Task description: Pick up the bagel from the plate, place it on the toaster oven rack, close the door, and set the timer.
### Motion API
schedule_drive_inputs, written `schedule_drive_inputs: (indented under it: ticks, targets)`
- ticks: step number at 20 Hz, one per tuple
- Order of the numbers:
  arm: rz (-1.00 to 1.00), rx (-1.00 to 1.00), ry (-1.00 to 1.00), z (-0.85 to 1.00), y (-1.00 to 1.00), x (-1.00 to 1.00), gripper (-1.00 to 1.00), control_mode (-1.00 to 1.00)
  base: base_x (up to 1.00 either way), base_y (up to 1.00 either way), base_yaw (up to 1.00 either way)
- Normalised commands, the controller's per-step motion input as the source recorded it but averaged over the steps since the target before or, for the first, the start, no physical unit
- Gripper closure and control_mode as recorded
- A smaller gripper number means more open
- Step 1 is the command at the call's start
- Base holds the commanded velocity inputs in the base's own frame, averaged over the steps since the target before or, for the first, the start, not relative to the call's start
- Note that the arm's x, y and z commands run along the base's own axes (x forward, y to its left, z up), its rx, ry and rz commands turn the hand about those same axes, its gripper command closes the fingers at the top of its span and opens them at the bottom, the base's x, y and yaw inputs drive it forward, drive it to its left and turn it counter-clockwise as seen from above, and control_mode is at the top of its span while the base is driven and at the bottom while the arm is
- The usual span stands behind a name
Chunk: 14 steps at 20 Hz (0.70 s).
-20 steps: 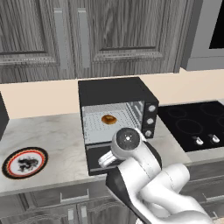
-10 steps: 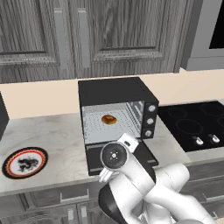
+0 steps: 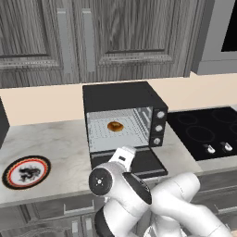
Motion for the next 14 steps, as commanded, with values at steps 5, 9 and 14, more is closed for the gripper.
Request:
schedule_drive_inputs:
  ticks: [5,9,14]
  targets:
    - [0.00,-0.24,0.00,-0.19,0.05,-0.05,-1.00,-1.00,0.00,0.00,0.00]
    - [0.00,-0.12,-0.01,-0.20,0.00,-0.09,-1.00,-1.00,0.00,0.00,0.00]
    - [0.00,-0.05,0.00,-0.02,0.00,-0.01,-1.00,-1.00,0.00,0.00,0.00]
